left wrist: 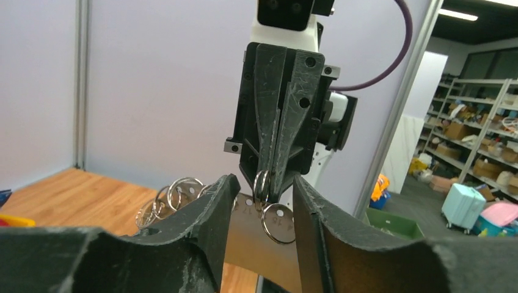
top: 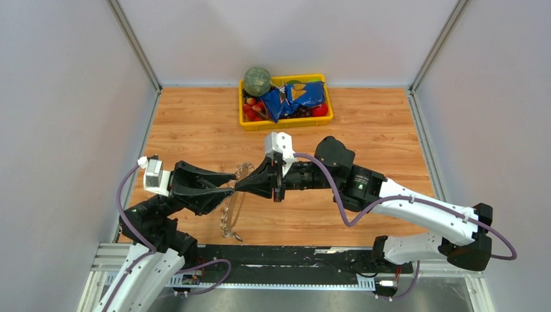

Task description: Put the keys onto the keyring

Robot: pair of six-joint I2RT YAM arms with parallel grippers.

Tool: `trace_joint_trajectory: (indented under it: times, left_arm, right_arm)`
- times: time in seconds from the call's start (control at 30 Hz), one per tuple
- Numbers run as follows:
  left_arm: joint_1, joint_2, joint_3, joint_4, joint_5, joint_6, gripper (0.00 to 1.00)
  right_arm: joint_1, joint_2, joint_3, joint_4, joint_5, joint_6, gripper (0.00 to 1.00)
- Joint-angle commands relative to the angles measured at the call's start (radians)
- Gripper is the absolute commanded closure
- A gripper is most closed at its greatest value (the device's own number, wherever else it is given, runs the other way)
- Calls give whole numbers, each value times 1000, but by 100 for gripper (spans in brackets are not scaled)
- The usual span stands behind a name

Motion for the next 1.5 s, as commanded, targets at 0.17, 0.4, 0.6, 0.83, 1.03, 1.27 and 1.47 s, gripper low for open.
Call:
trace_joint_trajectory:
  times: [0.17,0.4,0.6,0.83,1.03,1.27,1.47]
  left_arm:
    - [-2,-27,176,-455,138,243,41]
    - [-1,-26,264,-661,167,386,37]
    - [-2,-11,313,-707,206,429,35]
    - [-2,41,366,-747,325,429,35]
    - [-2,130,468,-981,397,537,35]
    - [-2,192,512,-1081,436,570,41]
    - [-2,232,522,-1140,431,576,48]
  right_arm:
    - [10,-79,16,-79,29,-24,100]
    - [11,-101,27,-169,12,-30,100]
    - [10,-76,88,-317,-33,-61,100]
    - [10,-40,127,-436,-85,-59,100]
    - [10,5,177,-521,-109,-59,100]
    - [10,48,230,-589,-109,-53,100]
    - [9,82,283,-629,-85,-47,100]
